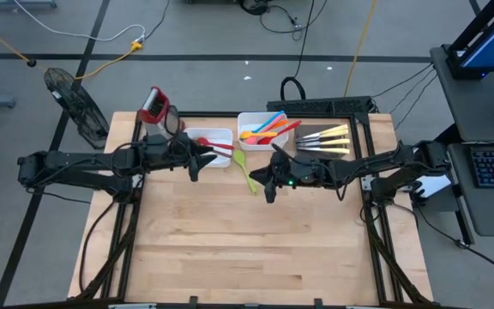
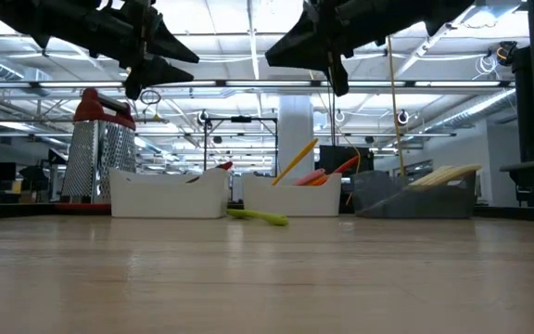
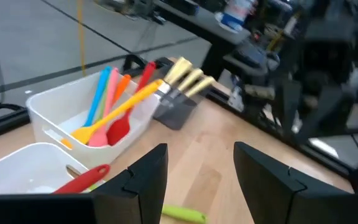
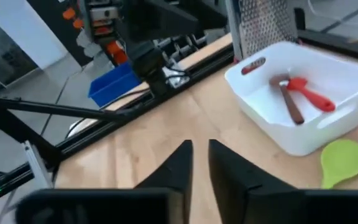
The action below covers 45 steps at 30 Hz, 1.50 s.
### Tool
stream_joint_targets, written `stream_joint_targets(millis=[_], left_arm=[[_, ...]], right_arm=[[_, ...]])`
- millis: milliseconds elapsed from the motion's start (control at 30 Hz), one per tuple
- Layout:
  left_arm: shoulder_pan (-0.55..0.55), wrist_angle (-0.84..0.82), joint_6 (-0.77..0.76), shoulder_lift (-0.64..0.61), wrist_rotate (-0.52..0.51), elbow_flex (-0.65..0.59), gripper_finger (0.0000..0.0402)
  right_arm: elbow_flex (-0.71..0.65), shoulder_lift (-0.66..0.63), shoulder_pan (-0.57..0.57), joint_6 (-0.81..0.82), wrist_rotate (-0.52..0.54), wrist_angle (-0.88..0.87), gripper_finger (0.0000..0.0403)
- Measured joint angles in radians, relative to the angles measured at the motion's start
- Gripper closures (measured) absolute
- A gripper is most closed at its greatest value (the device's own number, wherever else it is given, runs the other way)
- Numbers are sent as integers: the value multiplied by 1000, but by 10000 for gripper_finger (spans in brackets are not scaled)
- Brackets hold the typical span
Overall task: Pick & Place Kitchen Items
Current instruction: Put the green serving spoon into the left white bin
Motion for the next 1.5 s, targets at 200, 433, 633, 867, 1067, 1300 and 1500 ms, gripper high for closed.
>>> stream_joint_targets(millis=[200, 433, 633, 867, 1067, 1300, 1500], left_arm=[[35, -50, 53, -63, 99, 0, 215], [95, -223, 103, -253, 114, 0, 215], [98, -342, 107, -334, 116, 0, 215], [98, -382, 102, -336, 114, 0, 215], [98, -380, 127, -337, 109, 0, 215], [99, -379, 142, -337, 67, 0, 215], [99, -387, 157, -337, 68, 0, 215]], right_arm=[[0, 10, 0, -105, 30, 51, 310], [71, 82, -1, -242, 84, 17, 257], [268, 205, -7, -248, 107, -294, 241], [477, 361, -42, -177, 68, -634, 216], [491, 408, -82, -99, -40, -654, 179], [490, 440, -104, -71, -56, -705, 168], [489, 454, -112, -15, -61, -723, 173]])
